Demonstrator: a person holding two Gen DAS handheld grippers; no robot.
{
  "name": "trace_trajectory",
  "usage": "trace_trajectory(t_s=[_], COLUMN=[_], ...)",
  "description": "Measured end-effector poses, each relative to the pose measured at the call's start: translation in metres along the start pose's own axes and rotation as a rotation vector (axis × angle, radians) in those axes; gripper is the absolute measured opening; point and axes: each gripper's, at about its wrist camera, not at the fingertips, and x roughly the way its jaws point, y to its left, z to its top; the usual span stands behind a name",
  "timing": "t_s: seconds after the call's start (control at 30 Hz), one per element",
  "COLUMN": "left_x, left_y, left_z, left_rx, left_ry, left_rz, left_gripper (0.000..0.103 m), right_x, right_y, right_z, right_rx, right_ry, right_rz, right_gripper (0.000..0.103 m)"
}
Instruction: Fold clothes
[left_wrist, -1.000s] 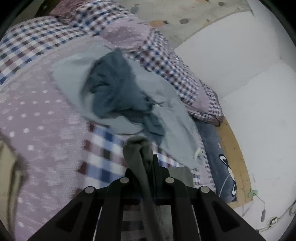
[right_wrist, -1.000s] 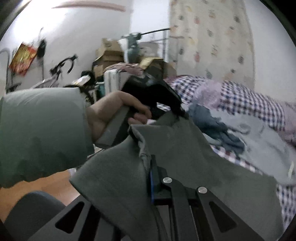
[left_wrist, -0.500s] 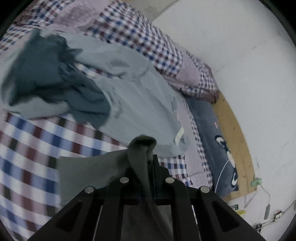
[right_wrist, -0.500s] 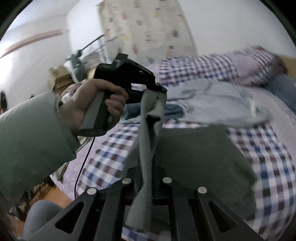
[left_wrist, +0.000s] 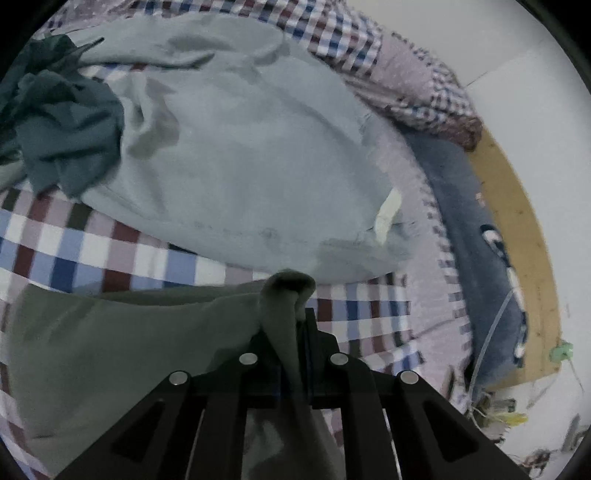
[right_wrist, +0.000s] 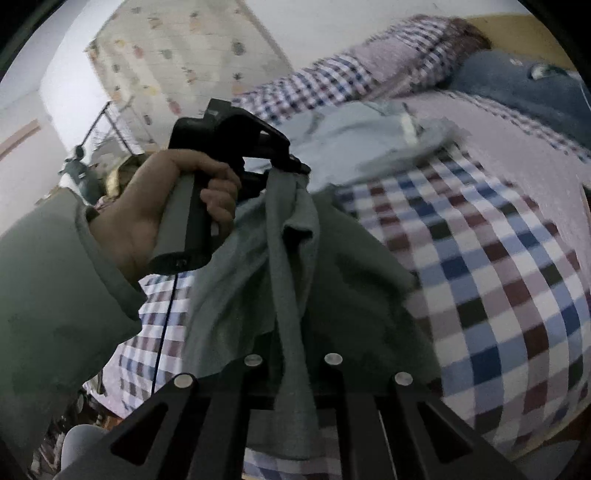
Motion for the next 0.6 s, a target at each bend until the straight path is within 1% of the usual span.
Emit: trace_trajectory(t_s=[0.07, 0.13, 0.17, 0.2, 0.23, 0.3, 0.37, 0.43, 0.47, 0.5, 0.53, 0.6], left_x=[0.013, 0.014, 0.012, 0.007, -0.004, -0.027, -0.059, -0.091, -0.104, -0.118, -0.129, -0.142], left_y=[0.001, 0.008, 0.012, 0.015, 0.021, 0.032, 0.053, 0.078, 0.094, 0.109, 0.125, 0.157], left_z=[0.000, 0.002, 0.003, 0.006, 0.009, 0.016, 0.023, 0.028, 0.028, 0.028, 0.027, 0.018], left_rx=[-0.017, -0.046, -0.055, -0.058, -0.059, -0.058, -0.058, -0.063, -0.063, -0.064, -0.066, -0.082], left_ry=[0.002, -0.008, -0.011, -0.022, -0.046, -0.100, -0.177, -0.248, -0.273, -0.298, -0.315, -0.322], left_rz=[0.014, -0.015, -0.038, -0.059, -0.080, -0.116, -0.125, -0.125, -0.113, -0.102, -0.090, -0.076], left_gripper=[0.009, 0.011, 0.016, 0.024, 0.030, 0.055, 0.063, 0.063, 0.063, 0.064, 0.064, 0.064], right_x=[0.007, 0.012, 0.013, 0.013, 0.011, 0.004, -0.005, -0.015, -0.020, -0.025, -0.029, -0.035], right_y=[-0.012, -0.025, -0.030, -0.032, -0.034, -0.039, -0.047, -0.061, -0.069, -0.075, -0.079, -0.083], right_z=[-0.001, -0.002, -0.002, -0.002, -0.001, 0.002, 0.007, 0.010, 0.013, 0.017, 0.020, 0.028], right_rx=[0.034, 0.065, 0.072, 0.070, 0.065, 0.052, 0.058, 0.081, 0.094, 0.101, 0.101, 0.092], right_ry=[0.027, 0.059, 0.070, 0.076, 0.078, 0.071, 0.059, 0.050, 0.042, 0.035, 0.029, 0.020], right_rz=[-0.028, -0.055, -0.069, -0.077, -0.083, -0.106, -0.147, -0.191, -0.216, -0.234, -0.246, -0.258], right_gripper=[0.004, 0.006, 0.009, 0.011, 0.012, 0.016, 0.020, 0.024, 0.028, 0.030, 0.030, 0.032])
